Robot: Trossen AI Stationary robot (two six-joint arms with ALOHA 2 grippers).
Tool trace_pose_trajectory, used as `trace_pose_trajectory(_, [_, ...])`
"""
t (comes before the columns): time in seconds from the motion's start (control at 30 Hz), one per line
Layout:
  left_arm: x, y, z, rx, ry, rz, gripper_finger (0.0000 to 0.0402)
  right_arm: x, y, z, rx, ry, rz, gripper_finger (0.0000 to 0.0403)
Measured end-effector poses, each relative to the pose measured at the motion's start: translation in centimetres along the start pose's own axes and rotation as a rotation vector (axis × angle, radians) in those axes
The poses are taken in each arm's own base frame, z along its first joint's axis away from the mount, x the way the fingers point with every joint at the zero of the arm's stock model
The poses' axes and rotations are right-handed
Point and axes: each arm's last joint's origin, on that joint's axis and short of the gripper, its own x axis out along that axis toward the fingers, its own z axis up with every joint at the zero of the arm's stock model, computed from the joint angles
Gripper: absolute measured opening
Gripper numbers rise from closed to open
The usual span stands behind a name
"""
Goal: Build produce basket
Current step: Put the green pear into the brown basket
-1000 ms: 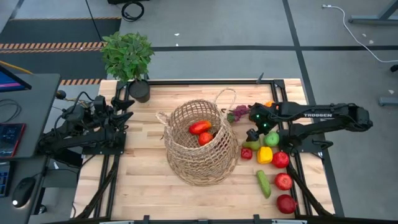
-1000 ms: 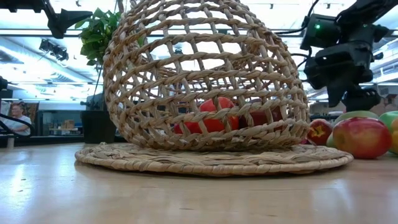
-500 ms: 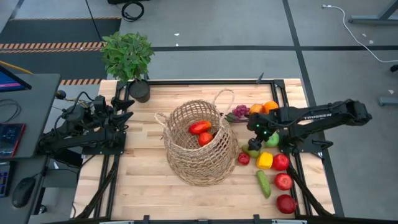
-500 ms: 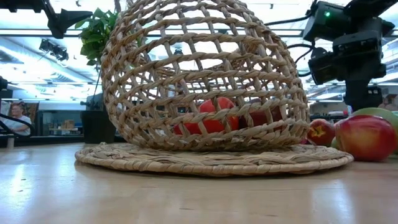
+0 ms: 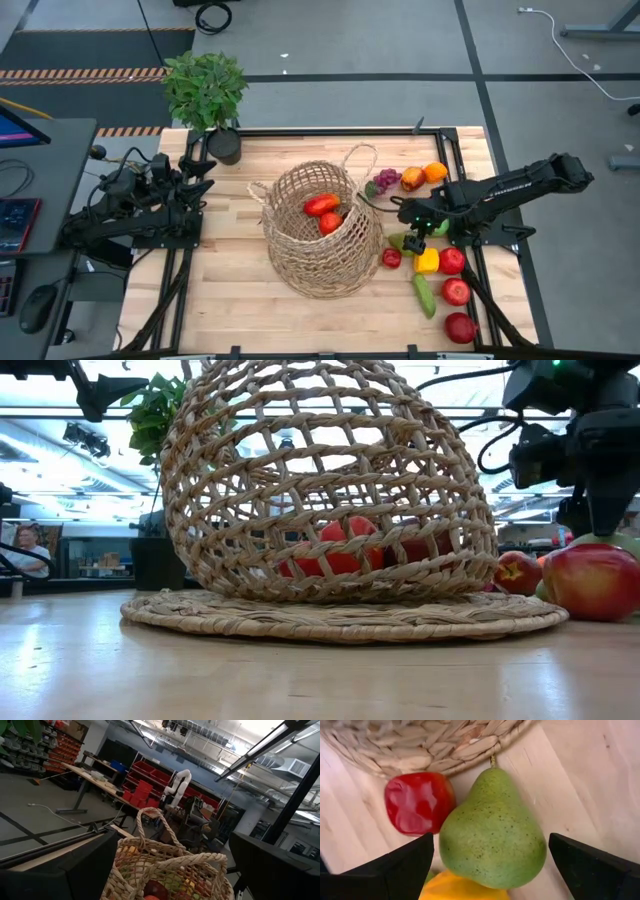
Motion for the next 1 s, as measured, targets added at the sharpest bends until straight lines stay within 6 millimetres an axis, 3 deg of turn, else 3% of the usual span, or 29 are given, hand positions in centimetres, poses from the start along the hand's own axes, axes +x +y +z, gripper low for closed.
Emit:
trace_pose_trajectory(0.5, [0.0, 0.0, 0.0, 0.0, 0.0, 0.0, 0.039, 2.6, 0.2, 0.4, -0.113, 0.048, -0.03, 0.0399])
trace_pose_trajectory(1.0, [0.0, 0.0, 0.0, 0.0, 0.0, 0.0, 0.039, 1.8, 0.0, 1.2, -0.042, 0.048, 0.015, 0.0364])
